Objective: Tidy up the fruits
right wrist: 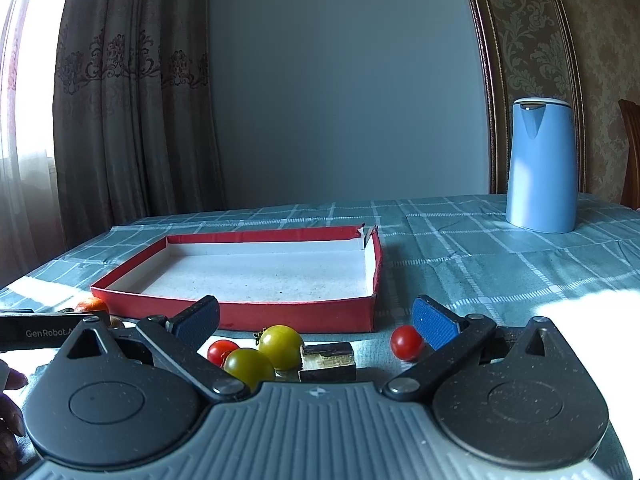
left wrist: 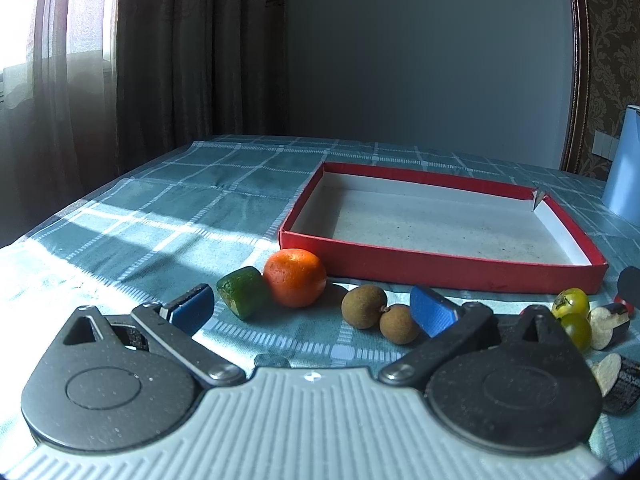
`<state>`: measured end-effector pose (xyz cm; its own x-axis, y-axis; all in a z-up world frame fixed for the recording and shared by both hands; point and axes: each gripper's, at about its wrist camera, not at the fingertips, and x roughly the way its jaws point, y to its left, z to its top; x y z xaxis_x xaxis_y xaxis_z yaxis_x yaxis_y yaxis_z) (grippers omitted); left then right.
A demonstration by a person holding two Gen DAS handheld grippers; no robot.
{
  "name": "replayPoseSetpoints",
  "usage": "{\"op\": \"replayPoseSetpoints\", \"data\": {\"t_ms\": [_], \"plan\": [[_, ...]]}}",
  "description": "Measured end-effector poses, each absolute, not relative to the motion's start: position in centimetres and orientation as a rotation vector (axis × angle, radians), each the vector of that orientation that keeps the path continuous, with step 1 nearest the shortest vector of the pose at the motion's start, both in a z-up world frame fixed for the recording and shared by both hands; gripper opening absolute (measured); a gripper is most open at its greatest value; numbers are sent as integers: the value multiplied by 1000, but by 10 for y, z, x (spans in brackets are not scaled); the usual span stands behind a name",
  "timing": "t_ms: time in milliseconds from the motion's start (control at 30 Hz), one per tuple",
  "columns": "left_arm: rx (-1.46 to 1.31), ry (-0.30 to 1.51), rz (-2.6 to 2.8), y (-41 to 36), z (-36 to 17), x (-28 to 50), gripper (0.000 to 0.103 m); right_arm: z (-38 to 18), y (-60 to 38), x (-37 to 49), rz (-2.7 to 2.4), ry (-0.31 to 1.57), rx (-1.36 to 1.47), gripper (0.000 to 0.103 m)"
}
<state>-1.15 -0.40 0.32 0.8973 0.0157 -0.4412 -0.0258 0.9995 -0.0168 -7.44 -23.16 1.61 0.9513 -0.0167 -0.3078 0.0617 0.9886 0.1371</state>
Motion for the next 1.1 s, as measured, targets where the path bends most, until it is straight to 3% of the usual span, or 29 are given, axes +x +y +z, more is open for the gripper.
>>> {"op": "replayPoseSetpoints", "data": {"t_ms": [1100], "plan": [[-28, 459, 44, -3, 4, -15, 103, 15, -227, -73, -39, 318, 119, 103]]}}
